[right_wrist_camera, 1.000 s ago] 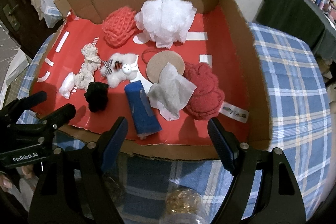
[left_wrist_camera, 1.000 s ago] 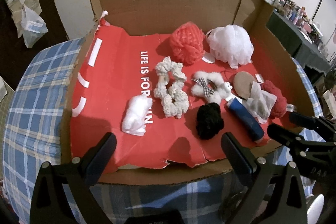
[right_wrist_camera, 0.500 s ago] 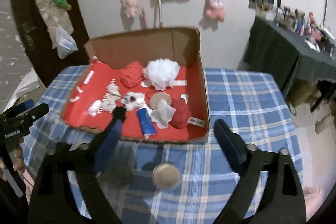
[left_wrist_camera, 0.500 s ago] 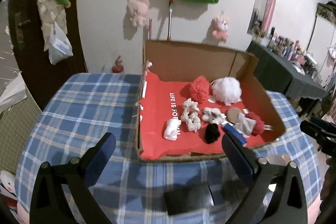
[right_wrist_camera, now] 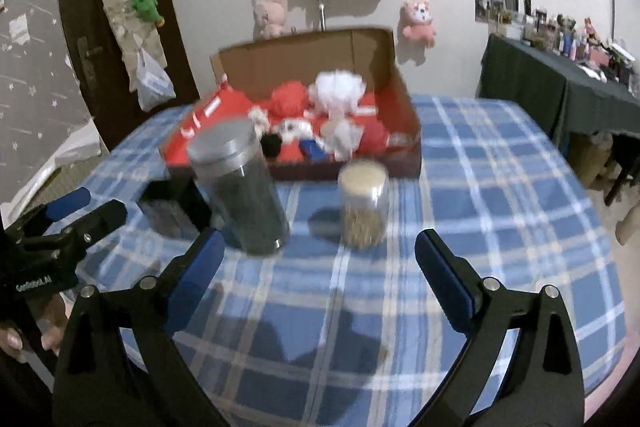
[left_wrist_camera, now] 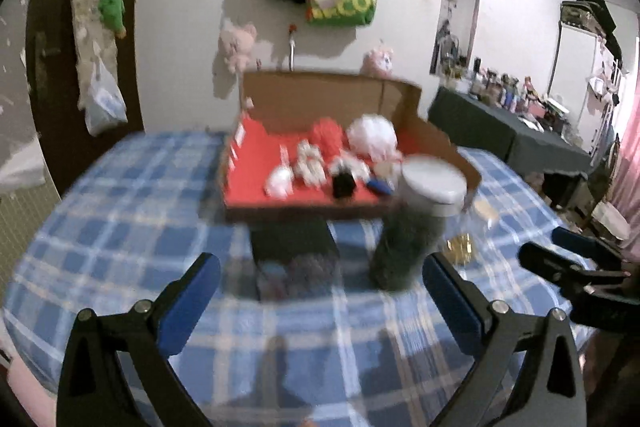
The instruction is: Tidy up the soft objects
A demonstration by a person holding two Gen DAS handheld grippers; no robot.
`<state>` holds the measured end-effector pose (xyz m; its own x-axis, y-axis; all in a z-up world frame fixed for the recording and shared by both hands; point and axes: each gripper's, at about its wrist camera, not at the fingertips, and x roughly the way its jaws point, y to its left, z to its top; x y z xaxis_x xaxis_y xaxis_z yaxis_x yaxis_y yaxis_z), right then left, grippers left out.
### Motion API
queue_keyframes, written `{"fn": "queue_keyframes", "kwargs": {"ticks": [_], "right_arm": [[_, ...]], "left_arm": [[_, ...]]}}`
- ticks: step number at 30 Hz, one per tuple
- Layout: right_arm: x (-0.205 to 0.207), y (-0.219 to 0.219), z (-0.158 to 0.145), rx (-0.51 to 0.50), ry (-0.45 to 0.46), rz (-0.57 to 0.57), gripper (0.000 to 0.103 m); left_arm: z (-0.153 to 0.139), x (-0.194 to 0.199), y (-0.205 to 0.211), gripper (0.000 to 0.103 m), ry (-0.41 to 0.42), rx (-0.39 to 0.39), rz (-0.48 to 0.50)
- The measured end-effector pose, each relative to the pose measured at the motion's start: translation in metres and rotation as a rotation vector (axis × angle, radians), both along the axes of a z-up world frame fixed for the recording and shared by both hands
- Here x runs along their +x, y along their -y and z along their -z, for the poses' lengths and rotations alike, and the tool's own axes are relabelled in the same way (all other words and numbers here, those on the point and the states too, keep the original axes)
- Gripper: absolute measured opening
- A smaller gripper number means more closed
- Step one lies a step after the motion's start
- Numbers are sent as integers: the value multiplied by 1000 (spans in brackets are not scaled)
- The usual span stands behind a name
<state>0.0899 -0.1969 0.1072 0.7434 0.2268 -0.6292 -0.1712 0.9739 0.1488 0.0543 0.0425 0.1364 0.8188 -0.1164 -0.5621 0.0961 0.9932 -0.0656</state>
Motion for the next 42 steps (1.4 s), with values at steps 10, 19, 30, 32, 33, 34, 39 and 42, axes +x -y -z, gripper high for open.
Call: {"fn": "queue_keyframes", "kwargs": {"ticks": [10,19,30,32,33,34,39,42], "right_arm": [[23,-1,77,-37,-153,43,98],[25,-7,86,-113,-147,68,98],[28,-4,87,-134,-160,99,98],[28,-4,87,-132,-160,100,98],[29,-3,87,-132,-161,100,98],[29,-4,87,-134,-162,99,98],[29,-4,87,-134,-161,100,99],[29,-4,87,-136,-161,100,99]], "left_arm": [[86,25,20,103,-202,15,-17],[114,31,31,103,-253,113,-38],[114,33,29,103,-264,102,-45],[114,32,29,103,-263,102,-45],[114,32,29,103,-263,103,-46],[114,32,29,103,-264,102,-46],[114,35,28,103,-267,95,-47],[114,35,28,103,-268,91,-47]]}}
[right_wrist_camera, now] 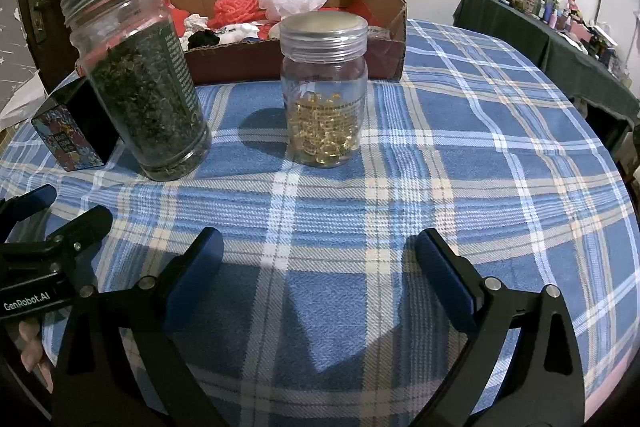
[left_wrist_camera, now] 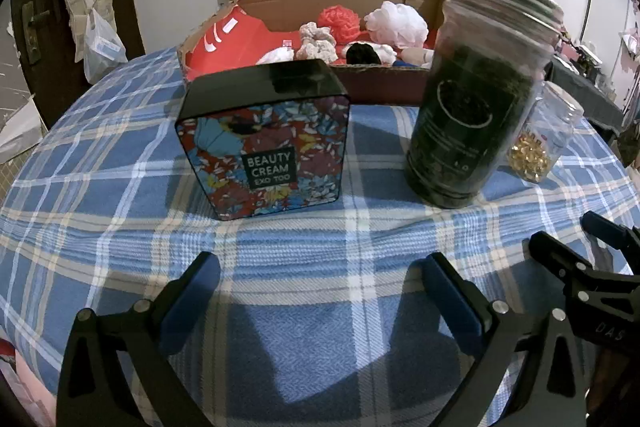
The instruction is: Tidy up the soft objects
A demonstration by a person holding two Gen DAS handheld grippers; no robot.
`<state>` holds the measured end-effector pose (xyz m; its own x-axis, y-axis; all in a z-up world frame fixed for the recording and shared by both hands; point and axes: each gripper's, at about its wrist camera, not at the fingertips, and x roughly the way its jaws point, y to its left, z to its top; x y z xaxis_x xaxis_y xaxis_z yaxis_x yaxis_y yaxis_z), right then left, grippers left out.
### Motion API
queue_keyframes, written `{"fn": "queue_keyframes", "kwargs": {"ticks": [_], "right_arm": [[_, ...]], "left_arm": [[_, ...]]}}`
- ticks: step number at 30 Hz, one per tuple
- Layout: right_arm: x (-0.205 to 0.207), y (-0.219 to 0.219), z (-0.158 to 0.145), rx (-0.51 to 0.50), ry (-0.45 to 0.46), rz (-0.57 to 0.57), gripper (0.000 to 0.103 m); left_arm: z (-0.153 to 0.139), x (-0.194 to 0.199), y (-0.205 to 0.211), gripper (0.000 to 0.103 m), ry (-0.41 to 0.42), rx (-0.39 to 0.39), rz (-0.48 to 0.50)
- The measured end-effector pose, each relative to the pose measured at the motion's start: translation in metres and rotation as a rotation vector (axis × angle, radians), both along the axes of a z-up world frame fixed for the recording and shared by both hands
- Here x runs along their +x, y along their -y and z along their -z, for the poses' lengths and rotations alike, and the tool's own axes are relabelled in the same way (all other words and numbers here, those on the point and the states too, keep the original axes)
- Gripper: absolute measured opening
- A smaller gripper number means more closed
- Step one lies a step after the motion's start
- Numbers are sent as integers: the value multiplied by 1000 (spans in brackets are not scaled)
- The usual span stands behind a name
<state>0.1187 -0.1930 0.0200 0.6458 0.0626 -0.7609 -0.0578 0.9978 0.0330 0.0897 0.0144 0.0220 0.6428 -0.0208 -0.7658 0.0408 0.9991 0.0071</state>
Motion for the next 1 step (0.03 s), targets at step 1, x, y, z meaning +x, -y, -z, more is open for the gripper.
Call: {"fn": "queue_keyframes", "kwargs": {"ticks": [1], "right_arm": [[0,0,0,0,0,0,99]], "left_arm": [[0,0,0,103,0,0,-1]]}}
